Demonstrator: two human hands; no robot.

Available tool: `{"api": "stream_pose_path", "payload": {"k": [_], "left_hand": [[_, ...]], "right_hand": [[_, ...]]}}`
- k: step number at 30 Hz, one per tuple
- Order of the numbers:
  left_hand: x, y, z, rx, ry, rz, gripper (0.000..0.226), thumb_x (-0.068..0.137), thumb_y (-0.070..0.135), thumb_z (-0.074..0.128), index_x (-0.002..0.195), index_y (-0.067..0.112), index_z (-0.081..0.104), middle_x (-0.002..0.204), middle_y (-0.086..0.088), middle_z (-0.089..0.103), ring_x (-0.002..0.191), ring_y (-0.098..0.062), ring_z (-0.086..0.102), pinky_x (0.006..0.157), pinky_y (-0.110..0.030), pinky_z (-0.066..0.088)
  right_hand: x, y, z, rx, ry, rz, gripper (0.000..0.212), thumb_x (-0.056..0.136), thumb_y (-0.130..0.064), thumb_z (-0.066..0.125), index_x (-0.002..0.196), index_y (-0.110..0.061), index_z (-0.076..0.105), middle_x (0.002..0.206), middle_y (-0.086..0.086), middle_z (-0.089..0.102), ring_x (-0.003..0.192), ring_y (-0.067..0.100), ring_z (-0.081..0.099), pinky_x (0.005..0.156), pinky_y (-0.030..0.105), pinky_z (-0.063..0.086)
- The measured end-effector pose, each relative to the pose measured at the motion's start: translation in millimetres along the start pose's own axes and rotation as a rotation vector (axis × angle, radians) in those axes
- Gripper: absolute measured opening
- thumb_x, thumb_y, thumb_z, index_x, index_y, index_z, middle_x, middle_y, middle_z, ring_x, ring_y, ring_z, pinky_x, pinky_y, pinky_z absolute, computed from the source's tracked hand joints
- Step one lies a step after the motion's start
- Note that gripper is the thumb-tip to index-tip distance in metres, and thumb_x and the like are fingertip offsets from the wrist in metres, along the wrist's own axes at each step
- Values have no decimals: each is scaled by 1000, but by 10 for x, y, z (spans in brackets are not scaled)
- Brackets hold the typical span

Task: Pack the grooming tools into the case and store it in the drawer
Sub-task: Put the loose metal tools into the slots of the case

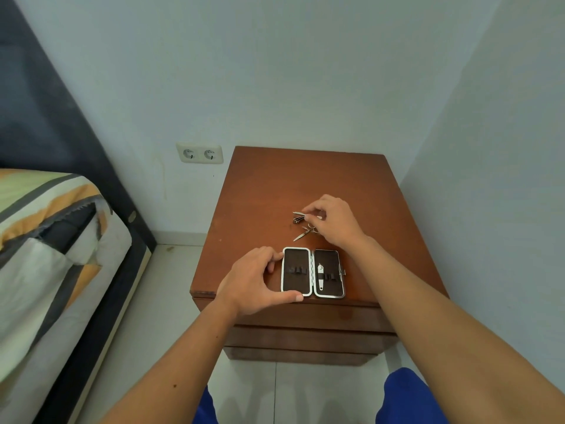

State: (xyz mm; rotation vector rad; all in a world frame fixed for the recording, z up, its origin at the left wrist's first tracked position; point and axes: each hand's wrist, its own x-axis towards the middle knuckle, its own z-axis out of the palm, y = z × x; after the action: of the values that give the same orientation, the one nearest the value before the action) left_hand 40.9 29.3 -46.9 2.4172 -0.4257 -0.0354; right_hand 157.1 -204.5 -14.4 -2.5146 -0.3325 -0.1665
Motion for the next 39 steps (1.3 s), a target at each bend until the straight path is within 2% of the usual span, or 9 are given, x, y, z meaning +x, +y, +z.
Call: {"api": "stream_pose_path", "payload": {"k": [6,10,16,18,23,27,31,36,39], "left_hand": [[11,14,-1,9,-4,7,62,63,85,80,95,45,46,97,19,59,92,-6,58,78,-32,56],[-6,28,-17,20,-2,8,65,63,83,81,100,41,48,97,18,57,91,-7,56,76,-28,53],[5,34,2,14,5,11,69,64,82,82,106,35,55,96,17,57,90,-7,56,75,-28,52],[1,36,4,13,4,8,70,63,84,81,107,35,56,96,17,57,90,-7,56,74,-27,52],[6,51,2,14,11,12,73,61,87,79,109,38,56,94,18,56,89,-5,55,71,-24,44],[-3,61,1,23,1,-10,80,59,90,76,115,35,59,97,17,57,90,-5,55,72,-24,45],[20,81,-15,30,17,-11,79,58,89,77,113,34,59,95,17,56,90,-5,55,71,-24,44],[3,61,-19,41,33,-6,76,59,86,80,110,34,59,92,17,54,88,-3,53,69,-21,39],[-5,62,0,37,38,-2,77,59,86,80,112,34,60,92,17,54,88,-4,53,69,-21,40]], "right_hand": [[126,-43,157,-114,-117,-81,20,95,-26,75,115,-26,81,111,1,62,109,26,49,100,39,44],[138,-27,165,-121,-113,-103,16,94,-25,77,109,-24,81,112,0,63,110,24,49,100,36,43],[0,-144,-73,245,92,-9,12,85,-17,85,95,-19,77,89,-5,72,73,2,57,74,19,47],[-143,-195,-179,364,99,36,14,85,-17,85,96,-20,76,88,-3,75,72,3,62,71,16,51],[-673,-17,-241,501,110,136,14,85,-29,86,98,-32,80,88,-2,78,85,23,73,79,36,59],[-972,182,-167,483,73,206,13,84,-28,87,95,-30,81,86,-6,79,80,8,70,79,35,56],[-1022,236,-168,452,57,227,12,83,-28,88,93,-30,80,83,-3,78,73,8,65,75,35,55],[-1101,215,-159,382,31,198,13,83,-28,88,93,-27,80,80,-5,75,67,-2,57,66,14,45],[-1180,235,-160,252,25,126,14,84,-30,87,96,-27,81,81,-12,69,73,2,54,67,14,39]]}}
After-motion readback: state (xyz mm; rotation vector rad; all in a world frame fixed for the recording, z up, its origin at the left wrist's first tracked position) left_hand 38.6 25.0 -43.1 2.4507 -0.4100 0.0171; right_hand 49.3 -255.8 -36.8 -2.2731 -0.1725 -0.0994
